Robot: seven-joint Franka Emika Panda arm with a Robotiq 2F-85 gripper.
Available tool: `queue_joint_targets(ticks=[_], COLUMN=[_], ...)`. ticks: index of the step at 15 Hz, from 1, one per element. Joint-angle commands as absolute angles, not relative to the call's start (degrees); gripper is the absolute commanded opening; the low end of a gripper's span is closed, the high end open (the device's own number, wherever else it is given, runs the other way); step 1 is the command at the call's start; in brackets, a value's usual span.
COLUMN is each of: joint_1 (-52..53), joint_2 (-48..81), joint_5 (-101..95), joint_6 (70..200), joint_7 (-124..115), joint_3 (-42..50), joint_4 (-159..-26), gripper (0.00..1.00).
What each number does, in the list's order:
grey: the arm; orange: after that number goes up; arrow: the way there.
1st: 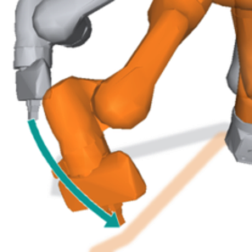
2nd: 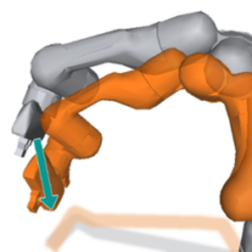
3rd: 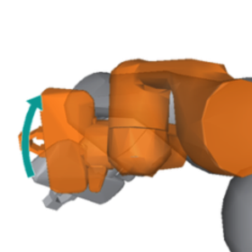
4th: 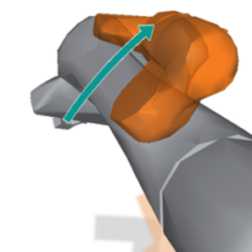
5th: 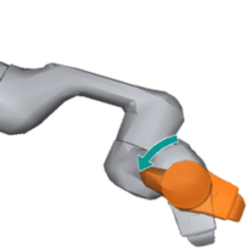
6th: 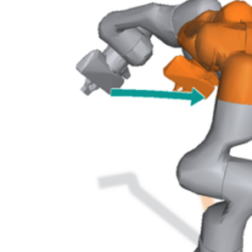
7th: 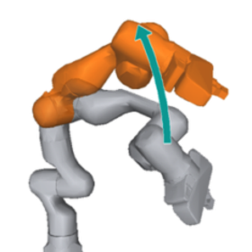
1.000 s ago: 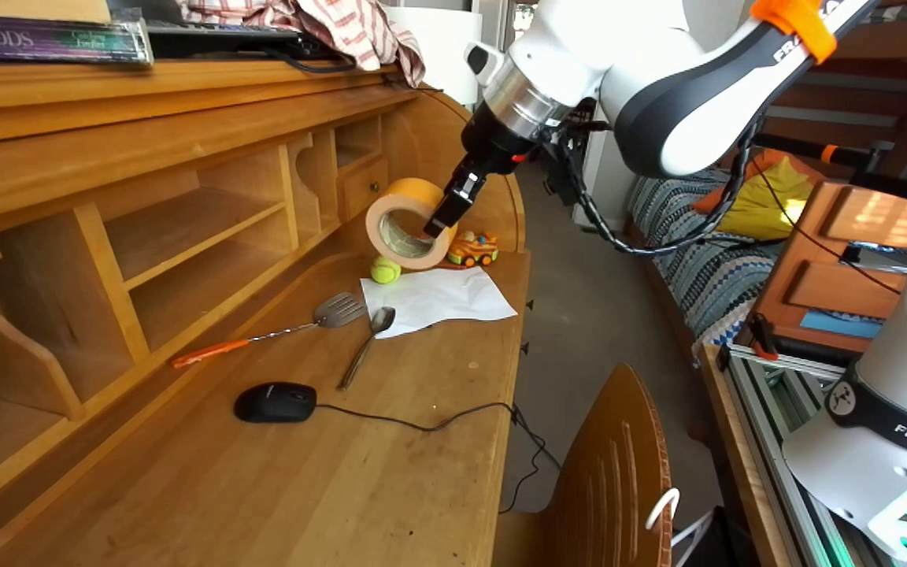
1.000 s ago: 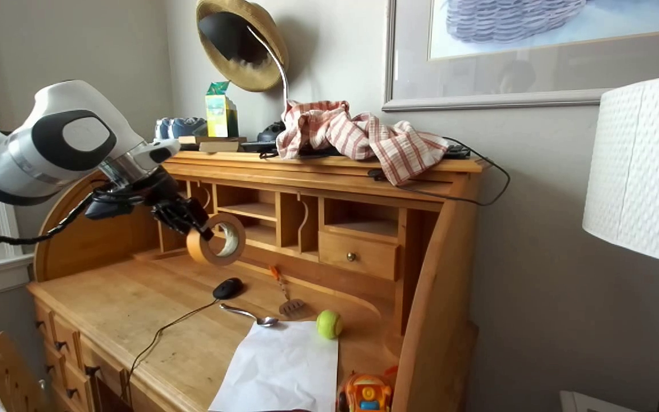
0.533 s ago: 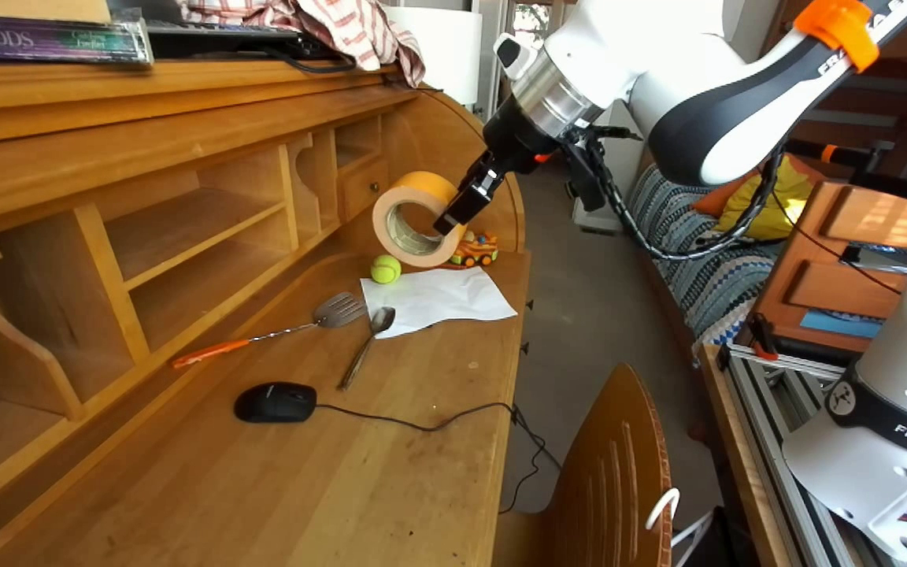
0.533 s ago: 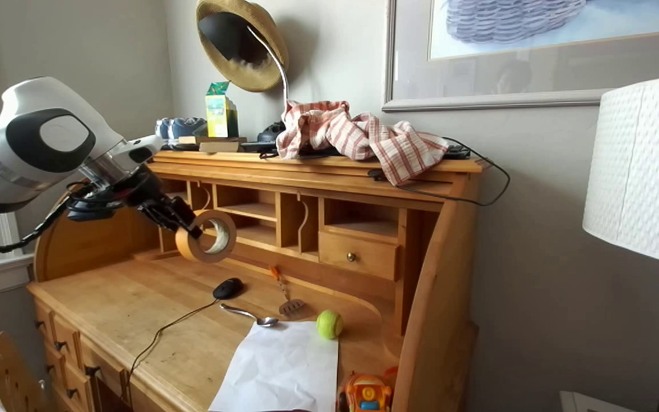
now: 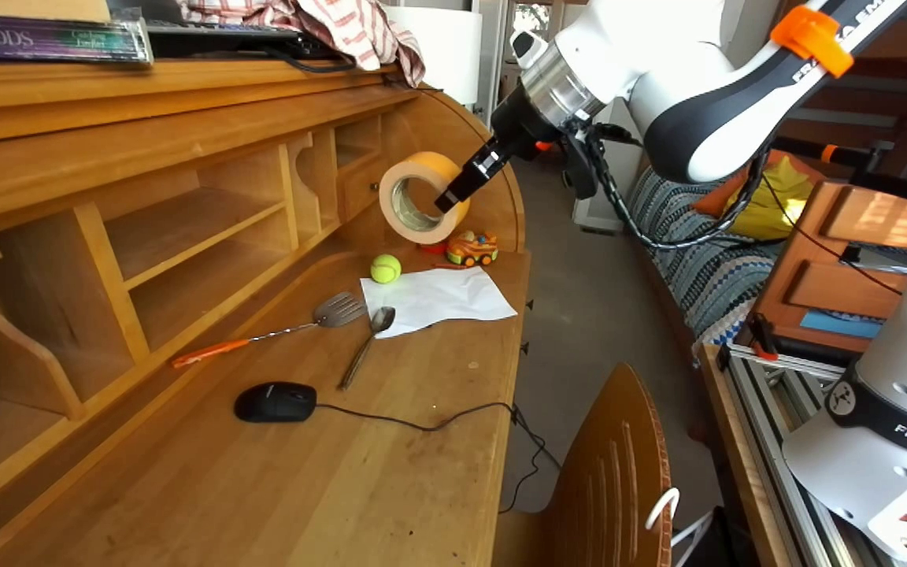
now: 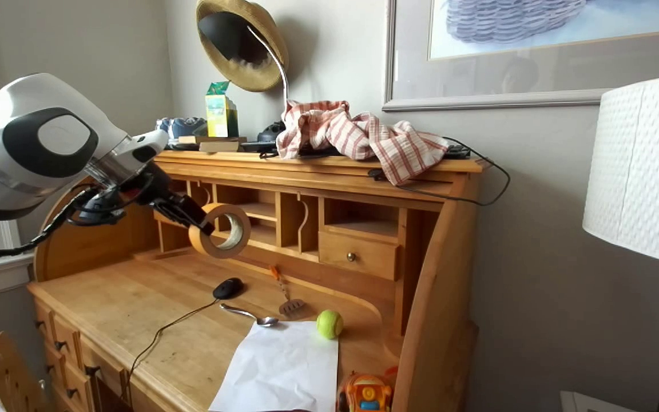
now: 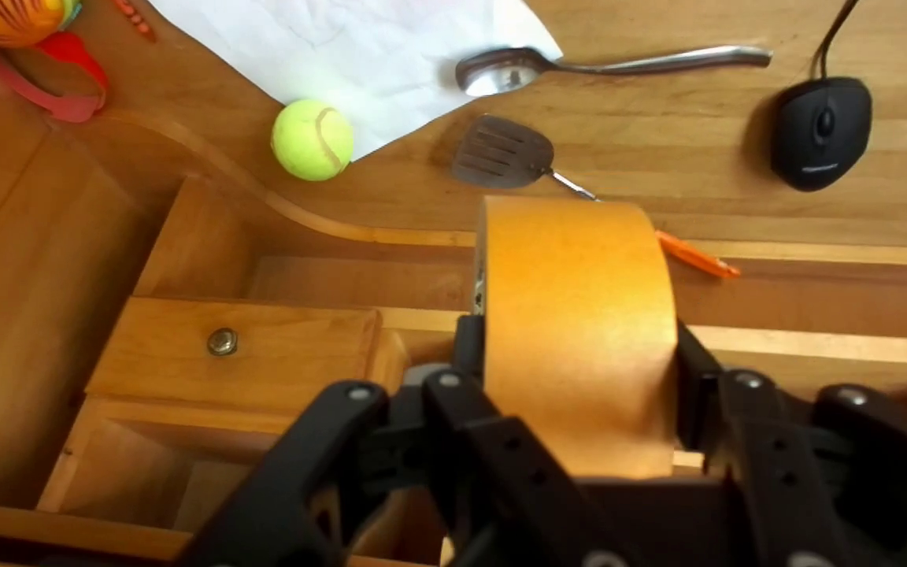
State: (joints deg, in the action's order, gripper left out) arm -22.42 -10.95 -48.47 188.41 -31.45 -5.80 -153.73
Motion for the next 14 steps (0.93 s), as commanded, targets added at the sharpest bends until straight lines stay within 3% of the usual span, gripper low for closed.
queue_joint_targets(ticks=[1, 10, 11, 12, 13, 14], joint_1=[-30.56, -38.60, -26.72, -25.26, -31.18, -29.64], joint_2=[-7.75, -1.39, -0.78, -0.25, -1.58, -1.16], joint_5=[-47.84, -37.30, -32.78, -30.63, -34.86, -34.12], joint_6=[193.61, 193.85, 193.59, 191.71, 193.10, 193.01], joint_7=[-30.50, -13.11, -8.16, -5.73, -10.94, -9.79], joint_3=[-11.09, -21.86, -10.75, -9.64, -14.82, -13.33], joint_4=[-150.66, -143.47, -143.70, -143.53, -144.43, -144.42], gripper=[0.29, 0.29, 0.29, 0.29, 0.29, 0.54])
